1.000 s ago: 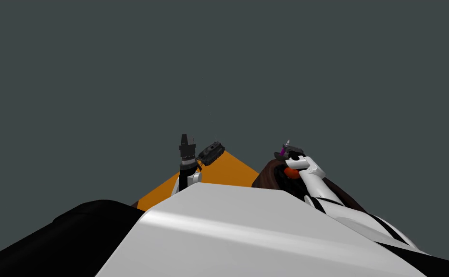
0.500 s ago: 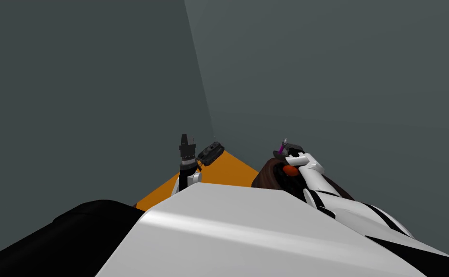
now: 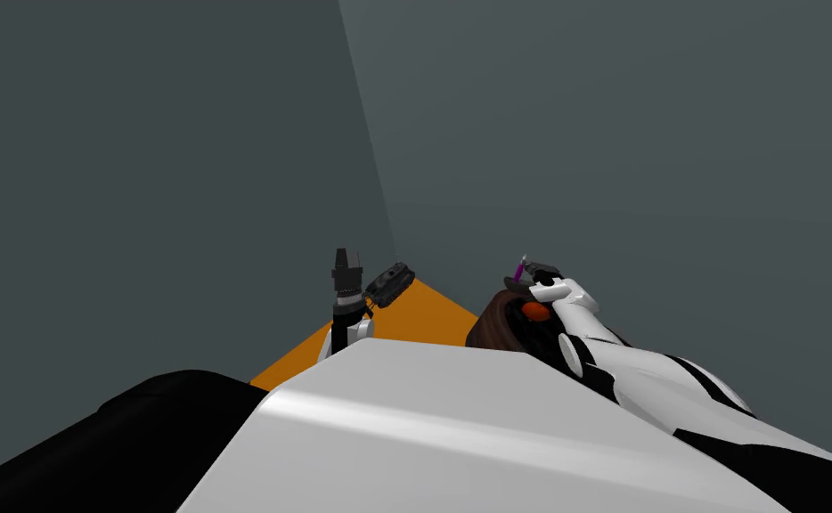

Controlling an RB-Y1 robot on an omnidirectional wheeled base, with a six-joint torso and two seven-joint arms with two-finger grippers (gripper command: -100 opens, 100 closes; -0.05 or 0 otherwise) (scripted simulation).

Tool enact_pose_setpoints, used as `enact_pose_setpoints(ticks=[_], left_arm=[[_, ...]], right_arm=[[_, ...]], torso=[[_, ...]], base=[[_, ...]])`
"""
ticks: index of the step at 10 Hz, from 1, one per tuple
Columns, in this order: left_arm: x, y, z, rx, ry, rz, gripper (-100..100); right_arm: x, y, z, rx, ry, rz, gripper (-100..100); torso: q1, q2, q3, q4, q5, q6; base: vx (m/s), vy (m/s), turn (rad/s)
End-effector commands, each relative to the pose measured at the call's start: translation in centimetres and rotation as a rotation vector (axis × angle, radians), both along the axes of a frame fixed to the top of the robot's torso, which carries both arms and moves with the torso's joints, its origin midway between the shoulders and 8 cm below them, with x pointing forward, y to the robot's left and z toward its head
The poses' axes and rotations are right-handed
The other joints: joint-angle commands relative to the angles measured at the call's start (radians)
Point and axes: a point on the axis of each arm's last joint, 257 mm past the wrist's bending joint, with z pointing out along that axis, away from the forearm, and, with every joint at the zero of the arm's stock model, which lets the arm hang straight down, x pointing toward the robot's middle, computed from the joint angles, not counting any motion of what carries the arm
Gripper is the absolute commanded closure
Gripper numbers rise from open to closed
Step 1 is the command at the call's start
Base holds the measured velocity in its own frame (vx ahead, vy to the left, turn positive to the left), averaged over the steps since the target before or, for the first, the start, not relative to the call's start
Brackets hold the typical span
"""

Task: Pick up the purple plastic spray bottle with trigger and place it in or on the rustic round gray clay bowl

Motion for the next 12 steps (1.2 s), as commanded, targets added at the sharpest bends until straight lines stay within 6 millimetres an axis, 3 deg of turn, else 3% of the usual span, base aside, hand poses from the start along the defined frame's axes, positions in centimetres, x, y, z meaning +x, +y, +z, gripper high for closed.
enact_pose_setpoints(ticks=[1, 2, 3, 4, 5, 8, 10, 11, 12], left_arm=[[0.0, 0.0, 0.0, 0.0, 0.0, 0.0, 0], [0.0, 0.0, 0.0, 0.0, 0.0, 0.0, 0], [0.0, 0.0, 0.0, 0.0, 0.0, 0.0, 0], [0.0, 0.0, 0.0, 0.0, 0.0, 0.0, 0], [0.0, 0.0, 0.0, 0.0, 0.0, 0.0, 0], [0.0, 0.0, 0.0, 0.0, 0.0, 0.0, 0], [0.0, 0.0, 0.0, 0.0, 0.0, 0.0, 0], [0.0, 0.0, 0.0, 0.0, 0.0, 0.0, 0], [0.0, 0.0, 0.0, 0.0, 0.0, 0.0, 0]], right_arm=[[-0.5, -0.3, -1.5, 0.016, 0.029, -0.016, -100], [1.3, -0.5, 1.7, -0.018, -0.013, 0.02, -100], [1.8, -0.4, 1.7, -0.003, -0.011, 0.014, -100], [1.1, -0.9, -0.1, 0.015, 0.023, -0.004, -100], [2.6, -1.1, 3.4, -0.024, -0.023, 0.031, -100], [3.7, -0.7, 4.2, -0.006, -0.034, 0.028, -100], [2.4, -1.5, 1.5, 0.017, 0.016, 0.003, -100], [2.4, -1.5, 1.5, 0.017, 0.016, 0.003, -100], [3.5, -2.1, 4.7, -0.015, -0.021, 0.023, -100]], torso=[[0.0, 0.0, 0.0, 0.0, 0.0, 0.0], [-0.001, -0.001, -0.001, 0.0, 0.0, 0.0], [0.0, 0.0, 0.0, 0.0, 0.0, 0.001], [0.002, 0.001, 0.001, 0.0, 0.001, 0.0], [0.0, 0.001, 0.0, 0.0, 0.0, 0.0], [0.0, 0.0, 0.0, 0.0, 0.0, 0.0], [-0.002, -0.002, -0.001, -0.001, -0.001, 0.0], [-0.003, -0.002, -0.001, -0.001, -0.001, 0.0], [-0.003, -0.002, -0.001, 0.0, -0.001, 0.0]], base=[[-0.003, 0.008, 0.015], [-0.025, 0.05, -0.155], [-0.049, 0.068, -0.101], [-0.03, 0.033, 0.014], [-0.038, 0.051, -0.141], [-0.02, 0.03, -0.025], [0.004, -0.006, 0.001], [0.0, 0.0, 0.0], [-0.036, 0.056, -0.168]])
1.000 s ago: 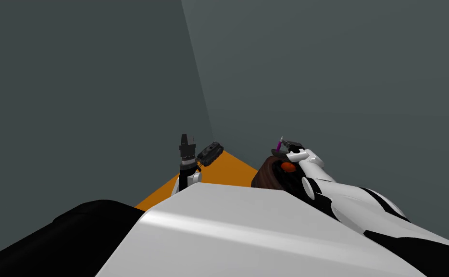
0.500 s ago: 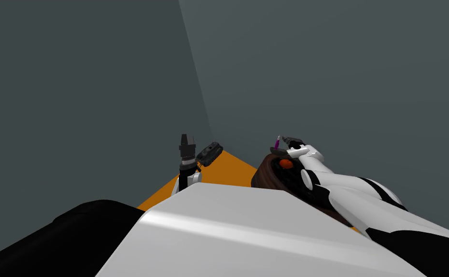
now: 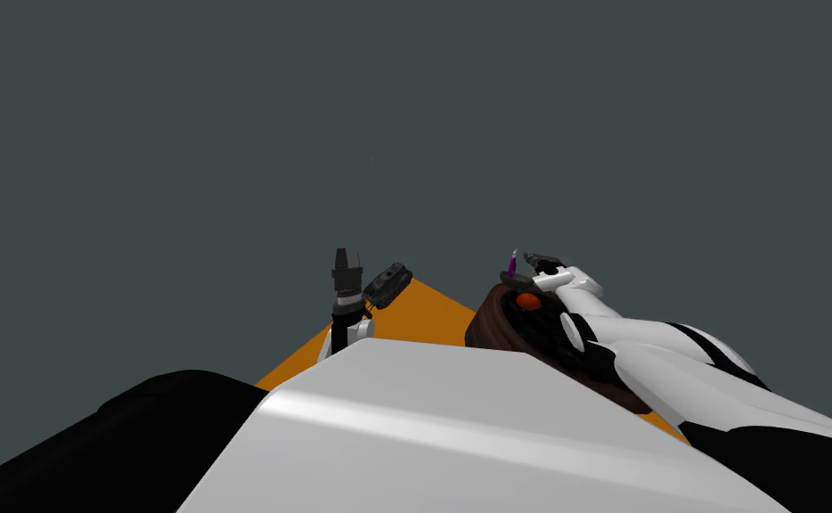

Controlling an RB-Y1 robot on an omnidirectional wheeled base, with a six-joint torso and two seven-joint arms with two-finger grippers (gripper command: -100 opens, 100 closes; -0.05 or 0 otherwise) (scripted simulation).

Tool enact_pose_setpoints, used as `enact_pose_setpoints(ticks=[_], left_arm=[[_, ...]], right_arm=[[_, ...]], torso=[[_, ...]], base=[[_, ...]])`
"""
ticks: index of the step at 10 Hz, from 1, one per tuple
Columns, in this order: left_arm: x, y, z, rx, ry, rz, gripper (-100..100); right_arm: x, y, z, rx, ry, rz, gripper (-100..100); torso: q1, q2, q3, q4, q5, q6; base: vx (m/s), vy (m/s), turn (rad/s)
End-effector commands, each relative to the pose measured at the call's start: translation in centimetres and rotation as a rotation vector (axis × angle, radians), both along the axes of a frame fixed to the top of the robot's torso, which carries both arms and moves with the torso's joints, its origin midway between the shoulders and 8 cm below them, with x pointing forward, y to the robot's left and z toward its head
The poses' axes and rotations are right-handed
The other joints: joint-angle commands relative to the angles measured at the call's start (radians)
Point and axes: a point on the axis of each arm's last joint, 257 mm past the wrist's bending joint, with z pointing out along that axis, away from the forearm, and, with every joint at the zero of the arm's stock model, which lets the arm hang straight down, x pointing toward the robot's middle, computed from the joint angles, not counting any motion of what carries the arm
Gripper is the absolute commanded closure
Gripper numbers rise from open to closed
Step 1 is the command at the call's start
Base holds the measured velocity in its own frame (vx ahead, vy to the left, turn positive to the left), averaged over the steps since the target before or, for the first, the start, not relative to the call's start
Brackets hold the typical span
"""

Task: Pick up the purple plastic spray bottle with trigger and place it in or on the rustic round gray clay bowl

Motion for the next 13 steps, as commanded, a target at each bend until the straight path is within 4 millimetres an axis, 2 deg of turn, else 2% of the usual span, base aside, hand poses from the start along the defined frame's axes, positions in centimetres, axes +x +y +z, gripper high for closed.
enact_pose_setpoints(ticks=[1, 3, 4, 5, 7, 8, 9, 10, 11, 12, 13], left_arm=[[0.0, 0.0, 0.0, 0.0, 0.0, 0.0, 0], [0.0, 0.0, 0.0, 0.0, 0.0, 0.0, 0], [0.0, 0.0, 0.0, 0.0, 0.0, 0.0, 0], [0.0, 0.0, 0.0, 0.0, 0.0, 0.0, 0], [0.0, 0.0, 0.0, 0.0, 0.0, 0.0, 0], [0.0, 0.0, 0.0, 0.0, 0.0, 0.0, 0], [0.0, 0.0, 0.0, 0.0, 0.0, 0.0, 0], [0.0, 0.0, 0.0, 0.0, 0.0, 0.0, 0], [0.0, 0.0, 0.0, 0.0, 0.0, 0.0, 0], [0.0, 0.0, 0.0, 0.0, 0.0, 0.0, 0], [0.0, 0.0, 0.0, 0.0, 0.0, 0.0, 0]], right_arm=[[0.8, -0.6, 2.5, -0.039, -0.03, 0.01, -100], [2.1, 0.2, 4.4, -0.03, -0.075, 0.031, -100], [2.1, 0.1, 3.8, -0.011, -0.062, 0.021, -100], [1.3, -0.4, 2.0, 0.005, -0.029, 0.004, -100], [1.3, -0.4, 1.9, 0.005, -0.028, 0.004, -100], [0.8, -0.7, 1.0, 0.014, -0.011, -0.005, -100], [1.0, -0.6, 1.4, 0.01, -0.018, -0.001, -100], [1.3, -1.0, 2.6, 0.011, -0.019, -0.022, -100], [1.3, -1.0, 2.6, 0.011, -0.019, -0.022, -100], [1.7, -1.3, 3.8, 0.011, -0.021, -0.039, -100], [1.7, -1.3, 3.8, 0.011, -0.021, -0.039, -100]], torso=[[0.0, 0.0, 0.0, 0.0, 0.0, 0.0], [0.0, 0.0, 0.0, 0.0, 0.0, -0.001], [-0.002, -0.002, -0.001, 0.0, 0.0, -0.001], [-0.003, -0.002, -0.001, -0.001, -0.001, -0.001], [-0.003, -0.003, -0.001, -0.001, -0.001, -0.001], [-0.003, -0.002, -0.001, -0.001, -0.001, -0.001], [-0.003, -0.002, -0.001, -0.001, -0.001, -0.001], [-0.003, -0.002, -0.001, -0.001, -0.001, -0.001], [-0.003, 0.0, 0.0, 0.0, -0.001, -0.002], [-0.005, 0.001, 0.001, 0.0, -0.001, -0.001], [-0.005, 0.003, 0.002, 0.001, -0.001, -0.001]], base=[[-0.05, 0.077, -0.093], [-0.017, 0.015, 0.014], [0.005, -0.012, 0.009], [0.007, -0.009, 0.005], [0.001, -0.002, -0.005], [0.0, 0.0, 0.0], [0.0, 0.0, 0.0], [-0.057, -0.02, 0.113], [-0.065, -0.038, 0.085], [-0.099, -0.045, 0.113], [-0.081, -0.033, 0.06]])
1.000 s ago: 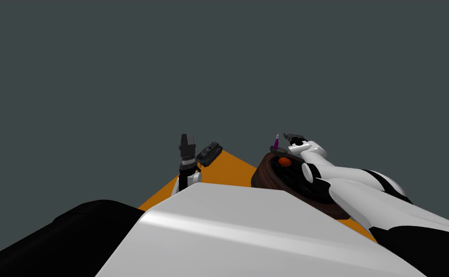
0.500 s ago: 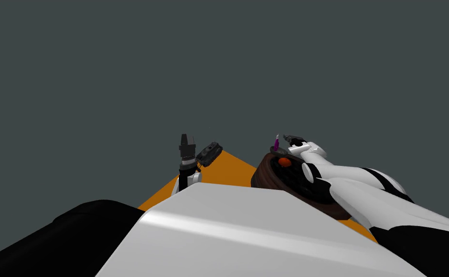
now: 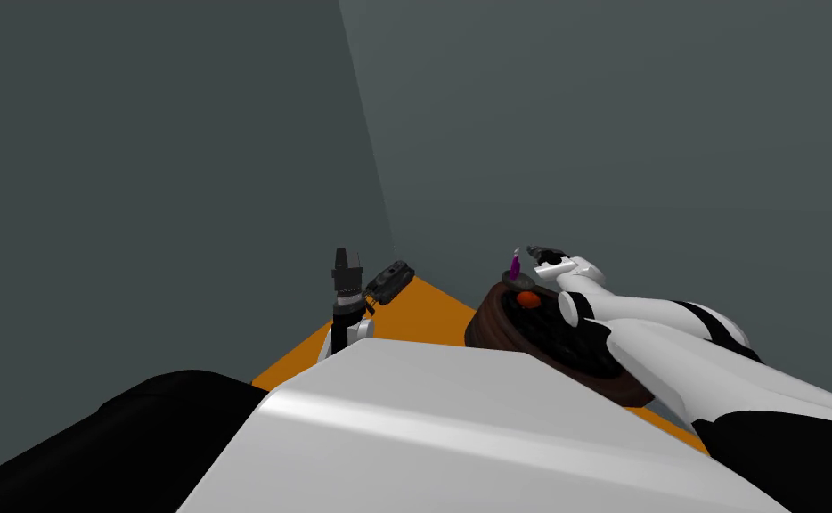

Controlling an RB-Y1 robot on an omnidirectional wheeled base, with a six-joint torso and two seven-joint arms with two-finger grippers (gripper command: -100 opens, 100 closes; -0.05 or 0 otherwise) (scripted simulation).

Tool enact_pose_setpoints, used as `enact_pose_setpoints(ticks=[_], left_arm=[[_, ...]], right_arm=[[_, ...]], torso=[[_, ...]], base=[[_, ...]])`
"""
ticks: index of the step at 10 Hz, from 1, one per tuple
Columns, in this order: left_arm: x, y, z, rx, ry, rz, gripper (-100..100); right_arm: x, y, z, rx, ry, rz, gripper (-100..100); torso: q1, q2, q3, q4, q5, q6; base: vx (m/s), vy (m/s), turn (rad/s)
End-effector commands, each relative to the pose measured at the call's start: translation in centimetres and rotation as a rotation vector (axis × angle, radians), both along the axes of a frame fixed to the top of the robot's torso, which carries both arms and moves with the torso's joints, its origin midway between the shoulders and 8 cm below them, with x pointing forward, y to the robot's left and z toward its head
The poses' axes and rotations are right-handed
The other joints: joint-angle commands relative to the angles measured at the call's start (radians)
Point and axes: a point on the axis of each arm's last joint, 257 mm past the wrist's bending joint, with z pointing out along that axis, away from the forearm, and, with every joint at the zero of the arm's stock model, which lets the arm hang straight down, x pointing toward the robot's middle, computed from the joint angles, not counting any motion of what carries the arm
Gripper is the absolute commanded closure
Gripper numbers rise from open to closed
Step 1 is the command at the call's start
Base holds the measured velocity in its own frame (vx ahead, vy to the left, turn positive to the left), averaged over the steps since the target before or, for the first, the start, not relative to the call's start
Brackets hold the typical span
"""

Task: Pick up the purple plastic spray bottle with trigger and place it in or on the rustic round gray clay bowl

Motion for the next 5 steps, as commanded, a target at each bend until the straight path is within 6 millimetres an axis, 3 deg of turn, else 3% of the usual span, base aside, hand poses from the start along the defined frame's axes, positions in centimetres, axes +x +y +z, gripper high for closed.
enact_pose_setpoints(ticks=[1, 3, 5], left_arm=[[0.0, 0.0, 0.0, 0.0, 0.0, 0.0, 0], [0.0, 0.0, 0.0, 0.0, 0.0, 0.0, 0], [0.0, 0.0, 0.0, 0.0, 0.0, 0.0, 0]], right_arm=[[-0.1, -0.1, 0.2, 0.0, 0.0, -0.004, -100], [0.4, -0.6, 2.0, 0.0, -0.003, -0.03, -100], [0.4, -0.6, 2.0, 0.0, -0.003, -0.03, -100]], torso=[[0.0, 0.0, 0.0, 0.0, 0.0, 0.0], [0.0, -0.002, -0.001, 0.0, 0.0, -0.001], [0.0, -0.001, 0.0, 0.0, 0.0, 0.0]], base=[[-0.028, -0.018, -0.013], [-0.078, -0.041, 0.124], [-0.042, -0.018, 0.003]])
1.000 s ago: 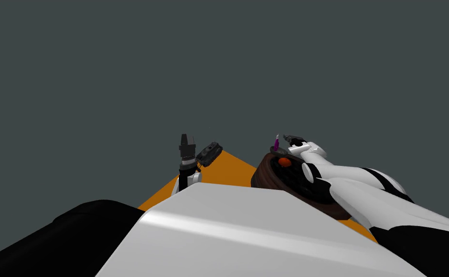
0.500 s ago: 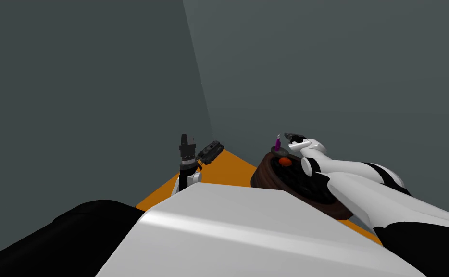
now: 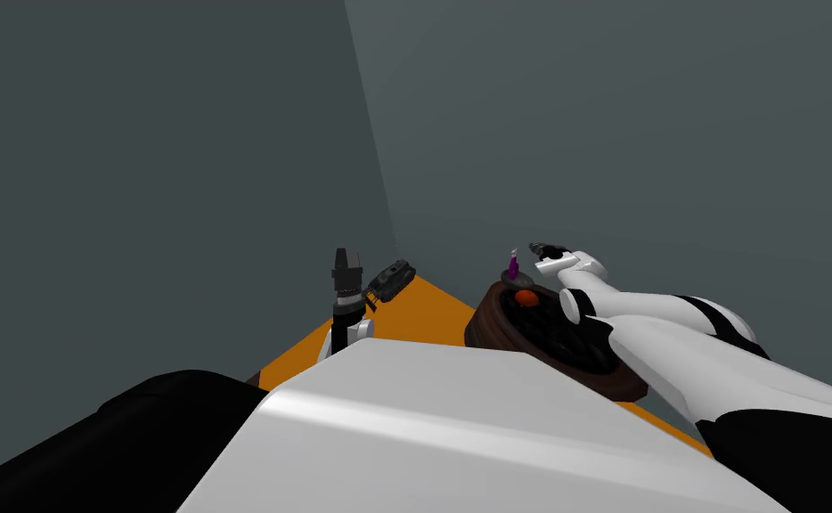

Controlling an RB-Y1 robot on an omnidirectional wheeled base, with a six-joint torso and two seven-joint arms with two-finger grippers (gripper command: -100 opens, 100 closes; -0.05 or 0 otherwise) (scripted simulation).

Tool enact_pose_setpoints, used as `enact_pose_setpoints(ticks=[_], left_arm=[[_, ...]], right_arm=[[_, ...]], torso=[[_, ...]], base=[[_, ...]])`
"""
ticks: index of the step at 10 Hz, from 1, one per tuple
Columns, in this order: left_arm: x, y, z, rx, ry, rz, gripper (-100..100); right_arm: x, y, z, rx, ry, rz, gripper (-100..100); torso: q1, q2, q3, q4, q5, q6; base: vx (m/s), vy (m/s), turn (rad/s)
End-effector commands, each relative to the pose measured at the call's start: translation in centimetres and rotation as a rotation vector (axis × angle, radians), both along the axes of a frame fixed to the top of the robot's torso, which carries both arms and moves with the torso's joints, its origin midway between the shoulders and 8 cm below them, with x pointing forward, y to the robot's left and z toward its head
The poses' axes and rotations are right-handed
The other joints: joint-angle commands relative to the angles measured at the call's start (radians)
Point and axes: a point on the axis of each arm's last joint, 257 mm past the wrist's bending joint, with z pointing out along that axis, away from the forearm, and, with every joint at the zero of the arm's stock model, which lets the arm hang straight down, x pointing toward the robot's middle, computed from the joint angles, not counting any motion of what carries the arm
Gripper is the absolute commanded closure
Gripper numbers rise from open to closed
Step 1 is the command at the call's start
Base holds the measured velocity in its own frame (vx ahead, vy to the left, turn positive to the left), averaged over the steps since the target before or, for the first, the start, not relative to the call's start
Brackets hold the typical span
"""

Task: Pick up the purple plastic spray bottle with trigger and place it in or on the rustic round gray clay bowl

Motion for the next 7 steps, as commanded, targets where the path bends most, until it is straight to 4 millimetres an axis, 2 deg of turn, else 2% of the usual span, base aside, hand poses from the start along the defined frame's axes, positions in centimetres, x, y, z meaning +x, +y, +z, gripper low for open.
enact_pose_setpoints(ticks=[1, 3, 4, 7], left_arm=[[0.0, 0.0, 0.0, 0.0, 0.0, 0.0, 0], [0.0, 0.0, 0.0, 0.0, 0.0, 0.0, 0], [0.0, 0.0, 0.0, 0.0, 0.0, 0.0, 0], [0.0, 0.0, 0.0, 0.0, 0.0, 0.0, 0]], right_arm=[[0.29, -0.31, 1.34, -0.001, -0.004, -0.016, -100], [0.23, -0.26, 1.15, -0.001, -0.002, -0.013, -100], [0.23, -0.28, 1.15, -0.001, -0.002, -0.014, 0], [0.22, -0.29, 1.15, -0.001, -0.002, -0.014, 0]], torso=[[0.0, 0.0, 0.0, 0.0, 0.0, 0.0], [-0.001, 0.001, 0.001, 0.0, 0.0, 0.0], [0.0, 0.0, 0.0, 0.0, 0.0, 0.0], [0.001, -0.002, -0.001, -0.001, 0.0, 0.0]], base=[[-0.05, -0.017, 0.125], [-0.039, -0.018, 0.034], [0.0, 0.0, 0.0], [0.0, 0.0, 0.0]])
